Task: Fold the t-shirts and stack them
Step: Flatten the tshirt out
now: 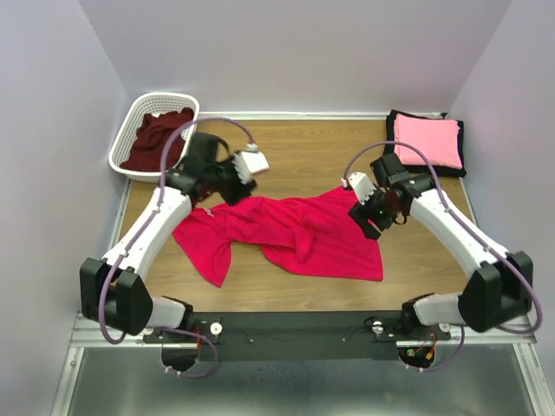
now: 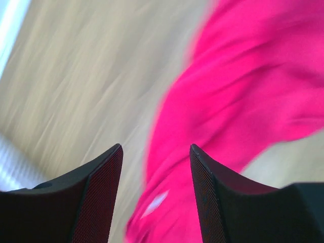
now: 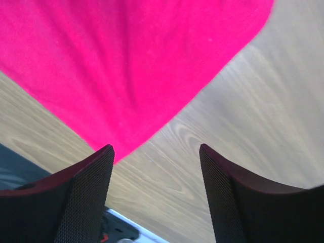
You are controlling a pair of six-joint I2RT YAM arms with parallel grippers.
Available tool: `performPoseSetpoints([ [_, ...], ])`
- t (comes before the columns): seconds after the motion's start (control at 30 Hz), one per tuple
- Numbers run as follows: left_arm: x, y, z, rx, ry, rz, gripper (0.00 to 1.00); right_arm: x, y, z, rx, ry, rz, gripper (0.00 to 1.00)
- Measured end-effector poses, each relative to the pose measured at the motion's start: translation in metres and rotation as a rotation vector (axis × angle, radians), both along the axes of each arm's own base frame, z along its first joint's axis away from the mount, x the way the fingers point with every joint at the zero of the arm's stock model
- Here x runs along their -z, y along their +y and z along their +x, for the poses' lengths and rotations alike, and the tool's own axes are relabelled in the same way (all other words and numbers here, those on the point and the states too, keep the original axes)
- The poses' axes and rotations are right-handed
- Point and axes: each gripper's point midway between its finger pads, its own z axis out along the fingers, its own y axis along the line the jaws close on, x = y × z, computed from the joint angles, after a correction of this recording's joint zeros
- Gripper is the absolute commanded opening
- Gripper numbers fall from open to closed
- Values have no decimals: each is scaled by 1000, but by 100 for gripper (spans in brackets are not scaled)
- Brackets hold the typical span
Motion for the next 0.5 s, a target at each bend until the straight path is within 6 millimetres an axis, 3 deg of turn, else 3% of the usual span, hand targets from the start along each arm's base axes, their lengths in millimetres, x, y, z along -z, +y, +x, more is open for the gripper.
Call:
performPoseSetpoints([
  [0.07, 9, -52, -30, 160, 3, -13, 63, 10, -1, 6, 43, 55, 23, 72],
  [0.13, 36, -79, -53, 247, 47, 12, 65, 27, 2, 4, 55, 139, 29, 68],
  [0.17, 46, -83, -59, 263, 68, 25, 65, 32, 4, 2, 57, 163, 31, 67],
  [0.23, 83, -89, -79, 297, 146, 90, 67, 43, 6, 0, 62, 213, 27, 67],
  [0.33, 114, -89, -94, 313, 180, 173, 67, 58, 4, -6, 65, 269, 9, 66],
  [0.5, 126, -104, -109, 367, 130, 239, 67, 85, -4, -23, 72, 367, -39, 66],
])
